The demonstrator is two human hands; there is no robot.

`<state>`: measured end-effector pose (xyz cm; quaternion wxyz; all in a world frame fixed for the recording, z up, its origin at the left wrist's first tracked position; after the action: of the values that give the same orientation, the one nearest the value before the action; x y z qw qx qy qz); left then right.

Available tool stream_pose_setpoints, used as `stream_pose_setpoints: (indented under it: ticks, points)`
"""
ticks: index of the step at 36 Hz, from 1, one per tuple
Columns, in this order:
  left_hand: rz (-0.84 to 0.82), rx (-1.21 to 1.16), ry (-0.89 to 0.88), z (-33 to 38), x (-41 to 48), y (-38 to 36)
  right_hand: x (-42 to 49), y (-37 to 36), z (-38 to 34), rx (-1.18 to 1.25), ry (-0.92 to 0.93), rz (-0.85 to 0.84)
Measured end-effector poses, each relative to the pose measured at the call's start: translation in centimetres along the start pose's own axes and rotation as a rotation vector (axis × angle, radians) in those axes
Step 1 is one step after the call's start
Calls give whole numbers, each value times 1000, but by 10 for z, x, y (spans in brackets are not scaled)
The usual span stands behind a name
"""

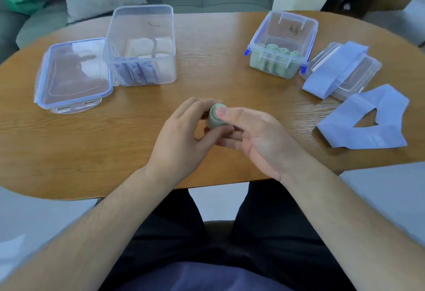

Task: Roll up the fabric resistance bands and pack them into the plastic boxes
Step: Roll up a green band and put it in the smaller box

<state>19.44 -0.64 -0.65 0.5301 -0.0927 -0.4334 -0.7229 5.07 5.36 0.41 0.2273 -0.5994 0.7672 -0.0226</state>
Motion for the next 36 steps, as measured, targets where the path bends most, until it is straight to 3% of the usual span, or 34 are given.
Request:
stream_pose_setpoints:
  ticks: [13,24,28,31,34,36]
  points:
    - [-20,-43,-65,4,-5,-2,1,4,1,139,-26,-75]
    - [-1,-44,-93,5,-5,-5,-2,-2,0,181,17,-7]
    - [-33,-26,-70,3,-5,-4,-3,-4,0,172,5,-95]
    - [-87,-21,-57,0,-2,0,-1,-4,4,-48,106,-81]
    - [-131,-6,-50,-5,2,5,0,2,6,-473,373,-1]
    - [-160,-43,7,-7,4,8,0,6,6,-627,494,31]
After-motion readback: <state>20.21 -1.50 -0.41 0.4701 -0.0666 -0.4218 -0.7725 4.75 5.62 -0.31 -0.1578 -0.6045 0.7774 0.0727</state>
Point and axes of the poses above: each hand's wrist, its own x-axis towards the middle knuckle, its own y-axis out of the back of the hand, z = x × y, the point moved 2 cm from there along x, towards the middle knuckle, and after that the axes turned 6 degrees about z, right-handed, at the moved point
